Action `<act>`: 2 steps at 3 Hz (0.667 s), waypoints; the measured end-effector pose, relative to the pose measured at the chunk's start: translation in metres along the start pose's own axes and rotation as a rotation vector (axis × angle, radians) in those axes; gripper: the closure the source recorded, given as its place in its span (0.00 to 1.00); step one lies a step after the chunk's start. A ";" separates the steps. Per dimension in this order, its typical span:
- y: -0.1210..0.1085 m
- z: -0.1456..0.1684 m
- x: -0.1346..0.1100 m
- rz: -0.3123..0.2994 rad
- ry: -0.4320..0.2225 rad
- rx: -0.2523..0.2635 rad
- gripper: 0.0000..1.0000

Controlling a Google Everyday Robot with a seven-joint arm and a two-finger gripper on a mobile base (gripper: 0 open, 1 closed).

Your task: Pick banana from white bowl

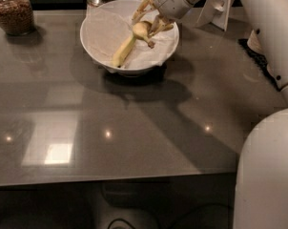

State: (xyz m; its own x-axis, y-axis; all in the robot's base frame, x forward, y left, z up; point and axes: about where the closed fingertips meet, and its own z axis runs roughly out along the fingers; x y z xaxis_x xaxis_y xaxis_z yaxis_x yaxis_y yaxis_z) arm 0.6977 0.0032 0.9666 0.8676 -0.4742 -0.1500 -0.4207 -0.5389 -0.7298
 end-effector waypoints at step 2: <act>0.000 -0.074 -0.027 0.030 0.109 0.021 1.00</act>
Offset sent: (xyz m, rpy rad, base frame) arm -0.0929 -0.0719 0.0805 -0.0305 -0.0575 -0.1894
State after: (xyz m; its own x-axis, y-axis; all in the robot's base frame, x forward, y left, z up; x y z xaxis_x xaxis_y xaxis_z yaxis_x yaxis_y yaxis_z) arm 0.6547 -0.0354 1.0196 0.8202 -0.5634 -0.0991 -0.4392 -0.5092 -0.7402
